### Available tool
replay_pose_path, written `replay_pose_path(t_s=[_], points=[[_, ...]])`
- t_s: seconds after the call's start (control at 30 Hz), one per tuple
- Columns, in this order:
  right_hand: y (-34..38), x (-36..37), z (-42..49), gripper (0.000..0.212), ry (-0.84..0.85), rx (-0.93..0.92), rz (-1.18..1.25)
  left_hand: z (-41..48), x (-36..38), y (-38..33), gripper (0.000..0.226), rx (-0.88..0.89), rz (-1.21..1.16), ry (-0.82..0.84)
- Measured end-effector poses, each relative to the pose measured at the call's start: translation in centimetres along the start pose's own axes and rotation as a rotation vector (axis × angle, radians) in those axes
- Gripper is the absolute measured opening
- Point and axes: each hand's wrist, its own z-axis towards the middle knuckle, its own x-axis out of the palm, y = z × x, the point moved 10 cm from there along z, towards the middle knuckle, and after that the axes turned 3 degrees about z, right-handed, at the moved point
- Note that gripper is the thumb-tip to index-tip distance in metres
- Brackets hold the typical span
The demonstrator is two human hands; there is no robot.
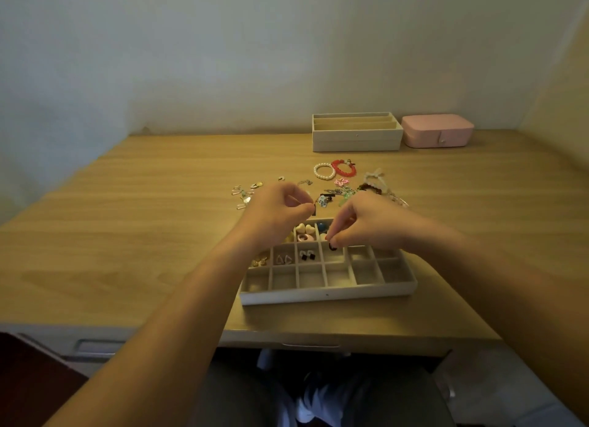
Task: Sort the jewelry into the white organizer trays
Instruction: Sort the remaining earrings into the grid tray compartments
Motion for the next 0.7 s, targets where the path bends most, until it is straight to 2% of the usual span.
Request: replay_pose_path(t_s=[0.13, 0.27, 0.53, 0.7], points=[[-0.9, 0.9, -0.2, 0.005, -0.043, 0.037, 0.014, -0.3, 0.3, 0.5, 0.010, -0.007, 0.017, -0.009], [-1.0, 1.2, -0.5, 0.016, -0.124, 0.041, -0.007, -0.4, 0.7, 0.5, 0.011, -0.010, 0.009, -0.007], [-0.6, 1.6, -0.8, 0.010, -0.187, 0.015, -0.090, -0.6, 0.8, 0.2, 0.004, 0.017, 0.019, 0.006], [-1.0, 1.5, -0.9, 0.016, -0.163, 0.025, -0.070, -0.7, 1.4, -0.2, 0.019, 0.048, 0.139, 0.079]])
